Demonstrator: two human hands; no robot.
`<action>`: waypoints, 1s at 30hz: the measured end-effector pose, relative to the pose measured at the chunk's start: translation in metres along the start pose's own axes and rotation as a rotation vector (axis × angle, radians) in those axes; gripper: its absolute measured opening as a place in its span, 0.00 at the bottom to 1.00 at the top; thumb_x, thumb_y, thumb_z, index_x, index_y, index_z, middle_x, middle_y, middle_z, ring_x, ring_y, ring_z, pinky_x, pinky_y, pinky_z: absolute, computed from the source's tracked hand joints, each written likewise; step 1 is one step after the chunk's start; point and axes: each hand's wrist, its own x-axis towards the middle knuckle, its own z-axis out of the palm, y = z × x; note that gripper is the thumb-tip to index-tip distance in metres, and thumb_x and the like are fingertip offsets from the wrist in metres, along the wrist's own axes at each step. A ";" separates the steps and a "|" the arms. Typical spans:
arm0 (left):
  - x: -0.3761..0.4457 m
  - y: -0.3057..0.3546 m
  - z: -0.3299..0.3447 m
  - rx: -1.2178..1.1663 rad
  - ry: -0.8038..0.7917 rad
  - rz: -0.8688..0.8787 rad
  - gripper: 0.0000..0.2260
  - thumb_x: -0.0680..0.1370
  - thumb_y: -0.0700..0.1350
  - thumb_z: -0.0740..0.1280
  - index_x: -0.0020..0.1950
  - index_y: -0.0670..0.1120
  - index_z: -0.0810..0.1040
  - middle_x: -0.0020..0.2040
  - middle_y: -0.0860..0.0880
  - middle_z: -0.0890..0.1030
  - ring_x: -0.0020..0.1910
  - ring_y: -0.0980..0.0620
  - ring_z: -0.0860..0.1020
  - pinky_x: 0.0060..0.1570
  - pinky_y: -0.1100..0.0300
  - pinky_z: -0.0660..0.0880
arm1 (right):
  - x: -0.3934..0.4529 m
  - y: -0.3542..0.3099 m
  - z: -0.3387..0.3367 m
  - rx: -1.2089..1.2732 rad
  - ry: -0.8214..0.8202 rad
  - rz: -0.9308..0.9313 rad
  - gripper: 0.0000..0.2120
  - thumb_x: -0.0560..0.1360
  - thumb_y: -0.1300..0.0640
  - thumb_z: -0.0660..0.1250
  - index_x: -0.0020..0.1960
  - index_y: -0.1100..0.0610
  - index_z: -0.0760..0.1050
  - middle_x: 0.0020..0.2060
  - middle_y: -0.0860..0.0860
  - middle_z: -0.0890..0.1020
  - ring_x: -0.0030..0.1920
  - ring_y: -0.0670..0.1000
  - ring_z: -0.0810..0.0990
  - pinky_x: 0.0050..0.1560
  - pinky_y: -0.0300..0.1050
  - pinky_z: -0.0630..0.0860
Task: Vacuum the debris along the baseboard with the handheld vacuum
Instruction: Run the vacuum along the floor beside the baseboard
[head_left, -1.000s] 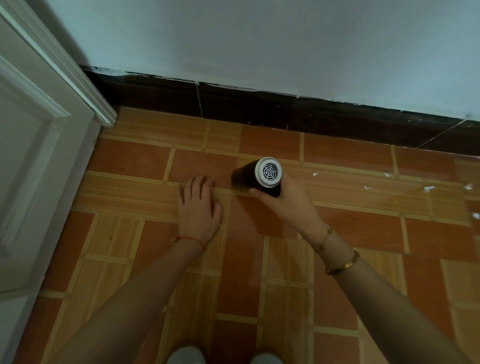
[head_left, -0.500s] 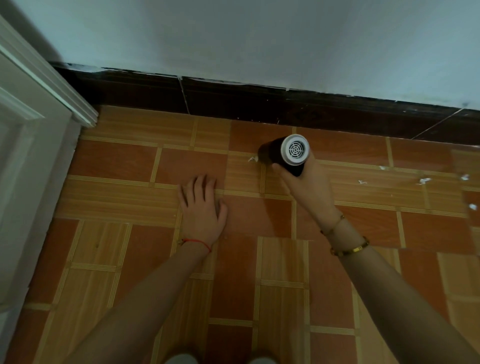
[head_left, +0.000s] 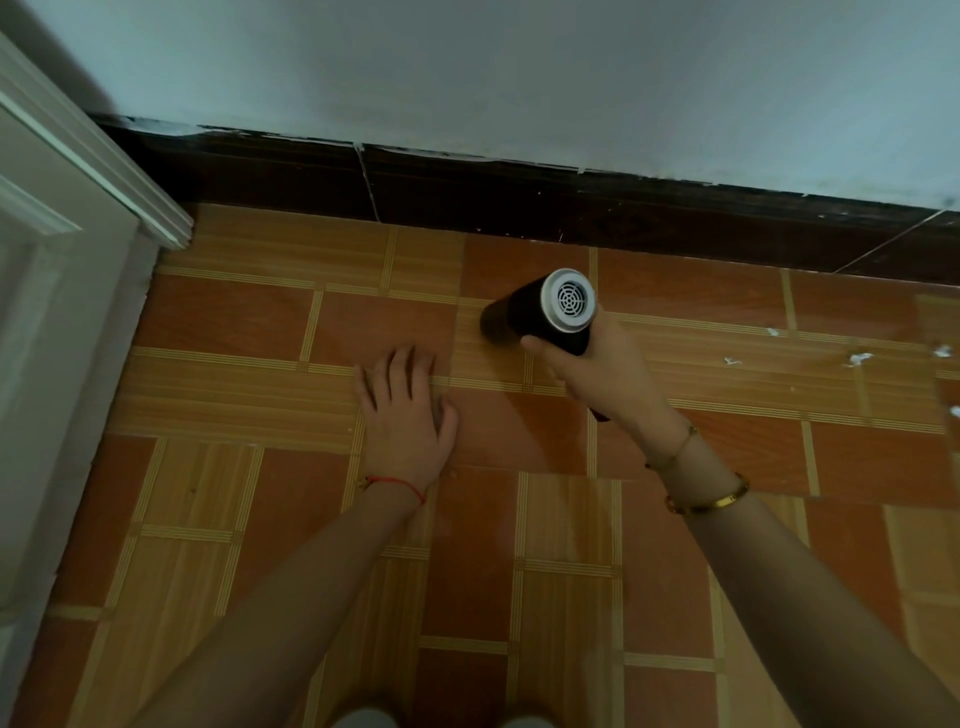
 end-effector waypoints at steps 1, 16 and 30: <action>0.000 0.000 0.000 0.002 -0.001 0.001 0.23 0.77 0.50 0.62 0.71 0.44 0.70 0.72 0.42 0.70 0.72 0.39 0.65 0.75 0.35 0.54 | -0.001 0.000 0.002 -0.005 -0.011 -0.003 0.27 0.72 0.45 0.72 0.67 0.51 0.69 0.47 0.44 0.80 0.42 0.45 0.78 0.46 0.46 0.78; 0.000 0.000 -0.001 0.008 -0.002 -0.002 0.23 0.78 0.50 0.62 0.71 0.44 0.70 0.72 0.42 0.69 0.73 0.40 0.65 0.75 0.35 0.53 | 0.010 -0.008 0.009 -0.066 0.100 -0.055 0.30 0.73 0.46 0.72 0.71 0.53 0.68 0.59 0.47 0.81 0.58 0.47 0.79 0.50 0.34 0.73; 0.001 -0.001 -0.001 0.003 0.002 0.006 0.23 0.78 0.50 0.63 0.71 0.44 0.70 0.72 0.42 0.69 0.73 0.40 0.65 0.75 0.35 0.53 | 0.021 -0.009 0.015 -0.016 0.015 -0.074 0.30 0.72 0.46 0.72 0.70 0.54 0.69 0.59 0.48 0.81 0.54 0.43 0.78 0.46 0.25 0.69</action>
